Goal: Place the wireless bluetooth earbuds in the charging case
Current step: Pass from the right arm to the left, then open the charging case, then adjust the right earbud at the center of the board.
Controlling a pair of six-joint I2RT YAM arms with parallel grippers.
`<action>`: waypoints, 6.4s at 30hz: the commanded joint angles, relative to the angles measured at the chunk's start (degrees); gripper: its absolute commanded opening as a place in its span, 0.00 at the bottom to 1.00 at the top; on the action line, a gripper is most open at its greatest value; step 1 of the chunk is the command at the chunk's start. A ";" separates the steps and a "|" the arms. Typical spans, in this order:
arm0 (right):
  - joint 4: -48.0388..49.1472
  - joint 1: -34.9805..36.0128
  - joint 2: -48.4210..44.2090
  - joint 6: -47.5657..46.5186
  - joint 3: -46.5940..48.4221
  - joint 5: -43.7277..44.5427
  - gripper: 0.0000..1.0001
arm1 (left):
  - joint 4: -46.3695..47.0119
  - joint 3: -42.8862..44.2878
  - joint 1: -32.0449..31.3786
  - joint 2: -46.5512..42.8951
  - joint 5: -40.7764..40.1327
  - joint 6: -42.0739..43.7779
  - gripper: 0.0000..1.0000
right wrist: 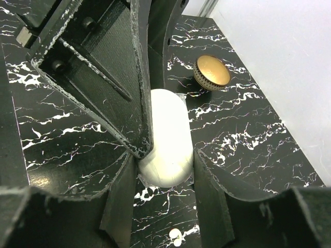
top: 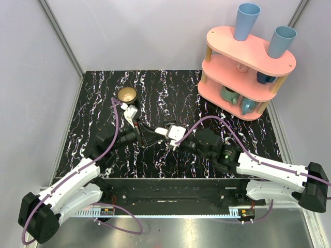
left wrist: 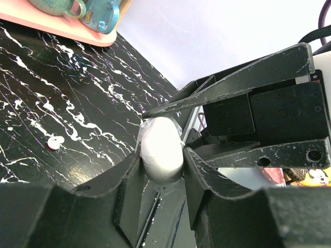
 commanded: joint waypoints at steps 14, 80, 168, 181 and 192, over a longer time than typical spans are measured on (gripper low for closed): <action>1.99 1.16 -1.58 -0.02 0.53 0.53 0.47 | 2.97 3.26 -1.06 -0.22 0.62 2.37 0.00; -16.11 1.07 10.72 52.19 30.06 3.00 1.00 | 37.96 -14.67 -1.50 -23.95 -3.43 14.50 0.00; -20.33 -10.26 13.98 54.21 33.14 -15.55 1.00 | 19.50 -16.95 -1.50 -34.24 -5.28 19.51 0.00; -17.07 -10.35 8.54 52.98 29.63 -8.36 1.00 | 16.08 -17.30 -1.50 -34.67 -8.35 21.00 0.00; -25.95 -20.78 3.52 54.13 25.15 1.95 1.00 | 11.85 -17.83 -1.42 -38.19 -11.87 22.94 0.00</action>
